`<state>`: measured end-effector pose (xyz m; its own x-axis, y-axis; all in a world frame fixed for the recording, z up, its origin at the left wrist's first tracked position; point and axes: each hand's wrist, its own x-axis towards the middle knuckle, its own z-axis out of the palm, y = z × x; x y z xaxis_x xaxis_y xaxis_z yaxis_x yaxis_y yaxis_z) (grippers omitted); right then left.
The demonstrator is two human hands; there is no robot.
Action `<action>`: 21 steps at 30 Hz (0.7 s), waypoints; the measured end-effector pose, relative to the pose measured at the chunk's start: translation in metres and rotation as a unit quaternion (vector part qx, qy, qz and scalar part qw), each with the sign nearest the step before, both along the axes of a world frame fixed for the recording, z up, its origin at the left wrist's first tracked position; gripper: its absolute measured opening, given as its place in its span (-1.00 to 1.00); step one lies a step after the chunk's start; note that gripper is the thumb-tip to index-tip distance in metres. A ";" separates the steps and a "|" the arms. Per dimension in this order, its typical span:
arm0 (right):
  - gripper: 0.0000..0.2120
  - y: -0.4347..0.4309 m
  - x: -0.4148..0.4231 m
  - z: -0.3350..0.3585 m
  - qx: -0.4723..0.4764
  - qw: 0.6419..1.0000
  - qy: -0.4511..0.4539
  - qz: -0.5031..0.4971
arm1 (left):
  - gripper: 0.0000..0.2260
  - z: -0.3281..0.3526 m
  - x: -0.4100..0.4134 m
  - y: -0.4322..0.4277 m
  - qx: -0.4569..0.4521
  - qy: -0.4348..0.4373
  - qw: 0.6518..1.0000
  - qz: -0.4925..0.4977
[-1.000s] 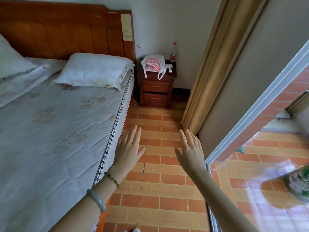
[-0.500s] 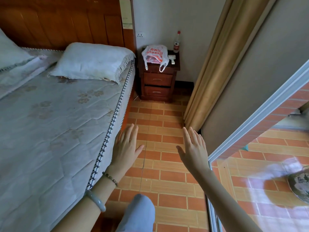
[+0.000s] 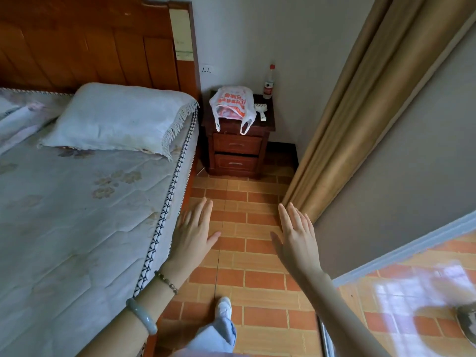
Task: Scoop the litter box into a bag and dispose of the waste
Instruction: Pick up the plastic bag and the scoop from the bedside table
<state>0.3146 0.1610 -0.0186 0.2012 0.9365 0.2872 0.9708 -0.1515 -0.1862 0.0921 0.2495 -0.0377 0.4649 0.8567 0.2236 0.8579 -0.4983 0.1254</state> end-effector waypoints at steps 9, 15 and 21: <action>-0.39 0.133 0.034 0.004 0.015 1.000 0.007 -0.014 | -0.30 -0.003 0.031 0.130 0.008 0.017 1.000 -0.020; -0.38 0.197 0.058 0.003 0.009 1.000 -0.012 -0.013 | -0.31 -0.006 0.053 0.191 0.015 0.022 0.999 -0.027; -0.41 0.277 0.086 -0.005 0.016 1.000 -0.007 -0.004 | -0.33 -0.014 0.078 0.264 -0.010 0.024 1.000 -0.008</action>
<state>0.4007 0.4381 -0.0232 0.2040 0.9253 0.3197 0.9723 -0.1534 -0.1764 0.1701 0.5133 -0.0517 0.4887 0.8529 0.1835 0.8549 -0.5101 0.0942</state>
